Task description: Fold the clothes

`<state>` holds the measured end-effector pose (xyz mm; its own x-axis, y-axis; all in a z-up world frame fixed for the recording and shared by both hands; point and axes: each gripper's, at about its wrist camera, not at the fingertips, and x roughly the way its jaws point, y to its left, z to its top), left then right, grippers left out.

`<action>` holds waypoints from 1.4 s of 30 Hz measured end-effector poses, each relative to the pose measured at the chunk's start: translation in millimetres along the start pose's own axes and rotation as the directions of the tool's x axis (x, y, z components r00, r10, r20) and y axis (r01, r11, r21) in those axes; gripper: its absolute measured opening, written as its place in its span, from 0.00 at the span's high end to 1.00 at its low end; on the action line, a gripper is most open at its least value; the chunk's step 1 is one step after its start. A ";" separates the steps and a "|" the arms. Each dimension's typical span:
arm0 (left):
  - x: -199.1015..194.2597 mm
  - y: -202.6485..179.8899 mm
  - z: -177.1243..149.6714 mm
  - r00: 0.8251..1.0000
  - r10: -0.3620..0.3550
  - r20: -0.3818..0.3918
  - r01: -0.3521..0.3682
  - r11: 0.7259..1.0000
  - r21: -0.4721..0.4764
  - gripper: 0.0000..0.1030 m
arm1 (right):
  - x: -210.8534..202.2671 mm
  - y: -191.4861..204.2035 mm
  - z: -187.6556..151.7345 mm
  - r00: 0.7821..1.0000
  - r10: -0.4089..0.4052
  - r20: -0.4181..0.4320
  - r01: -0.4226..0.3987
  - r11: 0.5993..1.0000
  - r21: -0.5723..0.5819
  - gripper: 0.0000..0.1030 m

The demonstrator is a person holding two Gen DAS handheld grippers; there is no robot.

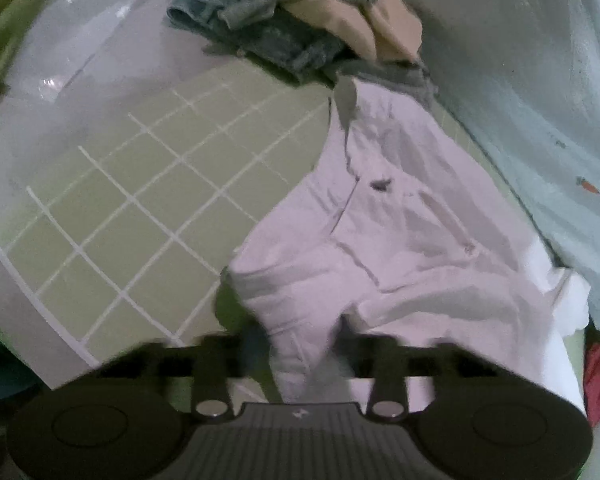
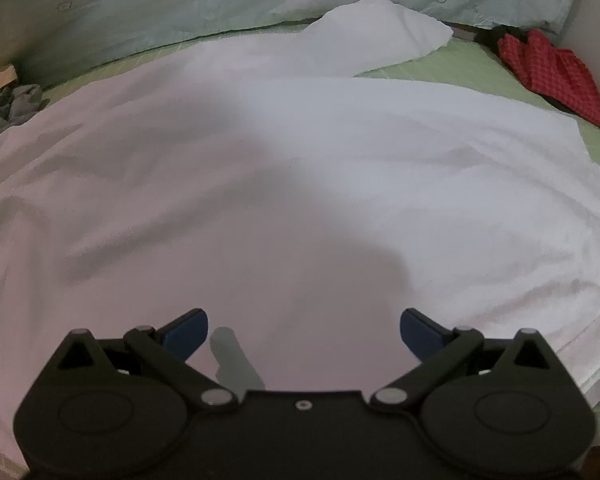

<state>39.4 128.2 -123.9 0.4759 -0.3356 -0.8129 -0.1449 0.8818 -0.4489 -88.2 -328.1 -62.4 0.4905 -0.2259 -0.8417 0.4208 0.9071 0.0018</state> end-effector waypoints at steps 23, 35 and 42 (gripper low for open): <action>-49.4 -30.9 -13.7 0.931 0.304 0.200 -0.289 0.952 -0.098 0.27 | -2.1 -57.5 -8.5 0.998 0.069 0.007 -0.069 0.998 0.013 0.00; 1.7 -159.1 -60.5 0.962 0.253 0.107 -0.258 0.965 0.040 0.21 | 4.3 -151.9 26.4 0.996 0.073 0.051 -0.076 0.995 0.068 0.00; 50.7 -222.9 -68.2 0.961 0.272 0.056 -0.277 0.944 0.176 0.21 | 26.1 -203.6 67.1 0.996 0.079 0.046 -0.085 0.984 0.154 0.00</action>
<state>36.6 -107.9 -90.4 0.4663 -0.0645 -0.8823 -0.1158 0.9843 -0.1332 -109.8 -542.6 -48.5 0.5571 -0.1695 -0.8130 0.4899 0.8575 0.1569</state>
